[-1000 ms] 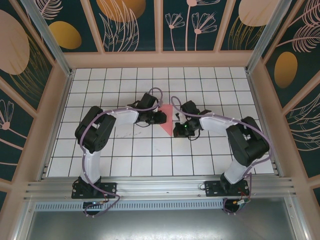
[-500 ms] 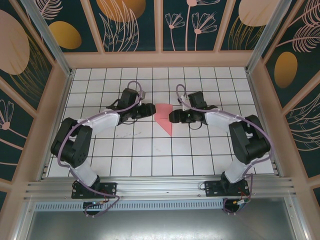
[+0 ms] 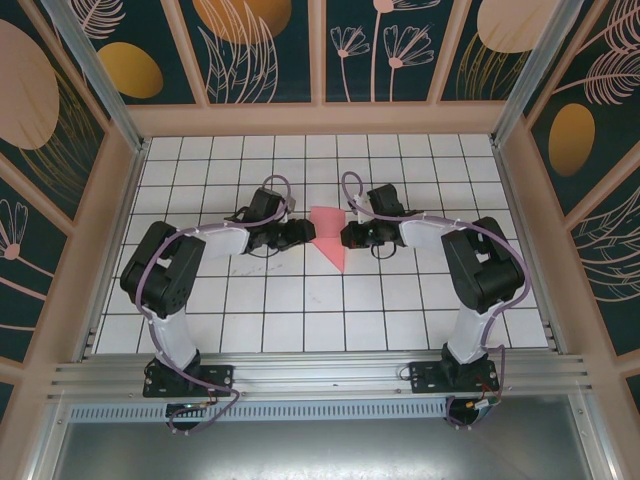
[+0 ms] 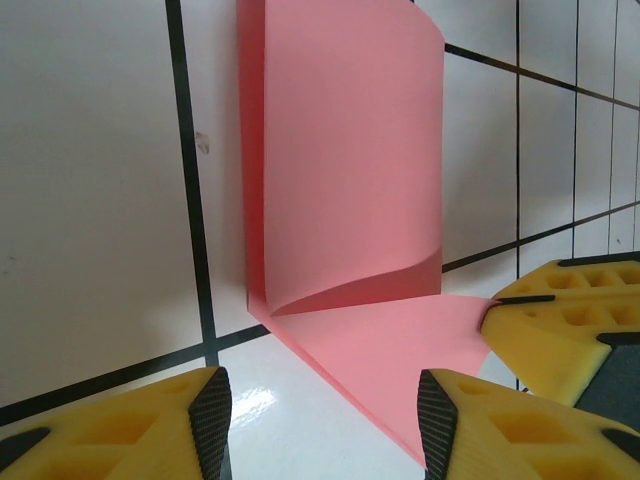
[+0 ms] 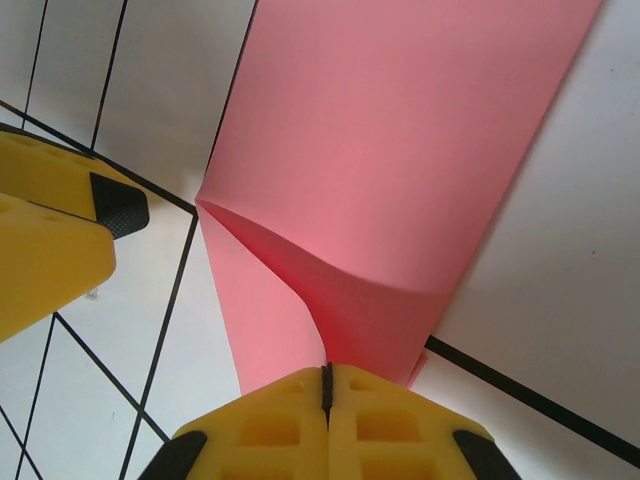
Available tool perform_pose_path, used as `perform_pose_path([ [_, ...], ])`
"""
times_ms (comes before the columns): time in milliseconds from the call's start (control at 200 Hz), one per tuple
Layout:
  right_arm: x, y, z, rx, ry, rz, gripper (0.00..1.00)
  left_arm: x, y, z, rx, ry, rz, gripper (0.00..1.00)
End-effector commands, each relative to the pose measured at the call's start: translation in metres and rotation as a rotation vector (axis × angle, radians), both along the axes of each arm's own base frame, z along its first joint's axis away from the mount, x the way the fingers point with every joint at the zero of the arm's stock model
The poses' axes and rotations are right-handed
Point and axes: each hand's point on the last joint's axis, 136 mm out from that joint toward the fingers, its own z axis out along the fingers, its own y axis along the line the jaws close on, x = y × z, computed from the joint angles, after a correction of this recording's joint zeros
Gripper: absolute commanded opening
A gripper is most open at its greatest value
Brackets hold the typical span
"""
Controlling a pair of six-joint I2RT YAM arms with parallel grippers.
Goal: Fold a paper plane with a square sheet of paper (fold left side to right side)
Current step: Fourth fold the wing at the center of the table.
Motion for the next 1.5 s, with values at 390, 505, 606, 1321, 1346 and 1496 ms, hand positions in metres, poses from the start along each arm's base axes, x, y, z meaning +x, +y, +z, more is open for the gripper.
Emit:
perform_pose_path([
  [390,-0.004,-0.006,0.004,-0.022,-0.026,-0.011,0.0,0.009,-0.03,-0.002,-0.035,0.001,-0.044,0.56],
  [505,-0.004,-0.006,0.005,-0.017,-0.023,-0.009,0.0,0.008,-0.033,-0.003,-0.04,0.005,-0.051,0.56],
  [606,-0.005,-0.005,0.005,-0.014,-0.021,-0.008,0.02,0.009,-0.038,-0.001,-0.065,0.002,-0.058,0.52],
  [1321,-0.04,0.014,0.048,-0.121,-0.274,-0.042,0.51,0.011,-0.053,0.042,-0.15,-0.057,-0.069,0.33],
  [1346,-0.041,0.016,0.045,-0.124,-0.271,-0.042,0.51,0.011,-0.053,0.043,-0.154,-0.059,-0.07,0.32],
  [1496,-0.04,0.02,0.028,-0.152,-0.276,-0.048,0.51,0.013,-0.054,0.049,-0.163,-0.064,-0.068,0.32],
])
